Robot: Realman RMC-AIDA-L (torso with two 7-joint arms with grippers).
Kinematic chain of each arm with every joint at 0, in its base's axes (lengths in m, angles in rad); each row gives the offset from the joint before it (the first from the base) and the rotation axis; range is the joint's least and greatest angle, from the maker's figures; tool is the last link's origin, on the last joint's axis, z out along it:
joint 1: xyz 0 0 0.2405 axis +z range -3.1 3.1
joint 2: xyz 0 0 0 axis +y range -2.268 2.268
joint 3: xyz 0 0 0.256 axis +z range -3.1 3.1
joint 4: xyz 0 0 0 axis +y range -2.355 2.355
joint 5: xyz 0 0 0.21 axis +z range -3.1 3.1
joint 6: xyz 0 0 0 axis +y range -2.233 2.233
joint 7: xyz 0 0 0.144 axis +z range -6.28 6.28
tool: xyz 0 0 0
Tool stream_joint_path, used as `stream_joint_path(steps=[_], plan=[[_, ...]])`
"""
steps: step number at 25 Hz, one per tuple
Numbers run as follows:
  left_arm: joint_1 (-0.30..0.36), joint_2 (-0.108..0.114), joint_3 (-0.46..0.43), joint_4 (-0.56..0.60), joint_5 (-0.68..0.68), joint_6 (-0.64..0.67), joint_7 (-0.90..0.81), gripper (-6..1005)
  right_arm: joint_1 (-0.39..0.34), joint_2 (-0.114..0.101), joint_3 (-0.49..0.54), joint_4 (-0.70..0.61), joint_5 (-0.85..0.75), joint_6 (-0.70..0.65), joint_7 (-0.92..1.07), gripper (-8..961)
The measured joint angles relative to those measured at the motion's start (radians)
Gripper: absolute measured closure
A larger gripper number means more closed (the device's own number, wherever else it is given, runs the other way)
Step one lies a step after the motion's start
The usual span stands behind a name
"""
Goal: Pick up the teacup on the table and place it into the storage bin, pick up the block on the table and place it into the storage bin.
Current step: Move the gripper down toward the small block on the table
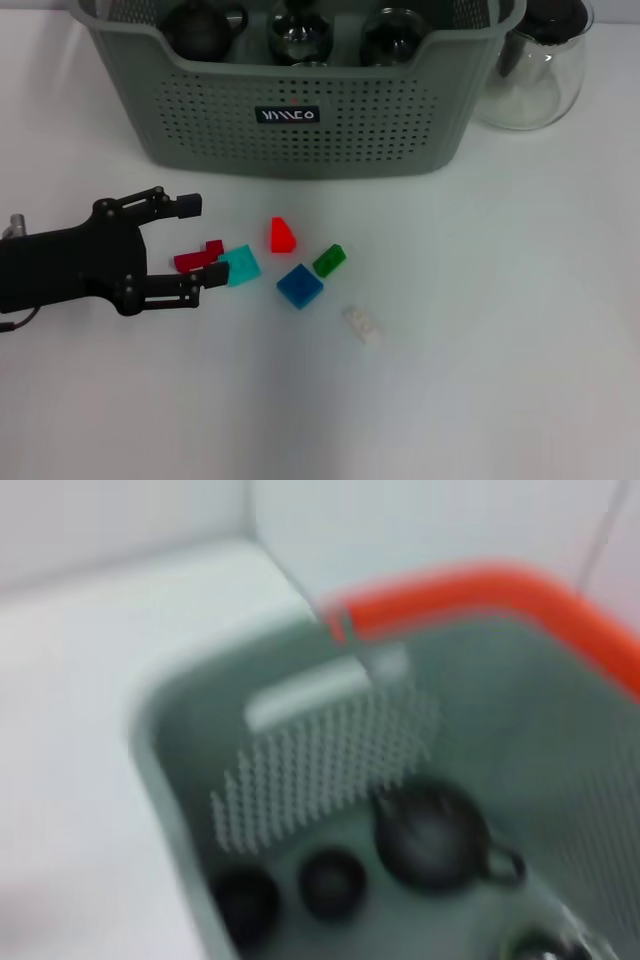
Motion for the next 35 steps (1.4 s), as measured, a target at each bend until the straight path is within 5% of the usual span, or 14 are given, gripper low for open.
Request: stream_joint_path(steps=[8, 15, 19, 26, 27, 35], plan=[[0.006, 0.001, 0.0, 0.001, 0.0, 0.01, -0.003, 114, -0.236, -0.048, 0.066, -0.406, 0.34, -0.348, -0.133, 299], [0.001, 0.003, 0.0, 0.001, 0.0, 0.011, -0.023, 114, -0.278, -0.088, 0.084, -0.37, 0.456, -0.682, -0.284, 299], [0.001, 0.003, 0.0, 0.0, -0.005, 0.008, -0.044, 114, -0.234, -0.072, 0.008, -0.265, 0.317, -0.73, -0.352, 293], [0.007, -0.004, -0.018, -0.005, -0.007, 0.001, -0.073, 113, -0.109, 0.007, -0.144, -0.025, 0.052, -0.553, -0.453, 247], [0.009, -0.006, -0.021, -0.007, -0.007, 0.0, -0.073, 113, -0.078, 0.011, -0.238, 0.052, 0.058, -0.468, -0.46, 240], [0.024, -0.017, -0.048, -0.012, -0.003, -0.007, -0.078, 113, -0.053, 0.014, -0.49, 0.121, 0.185, -0.308, -0.47, 186]])
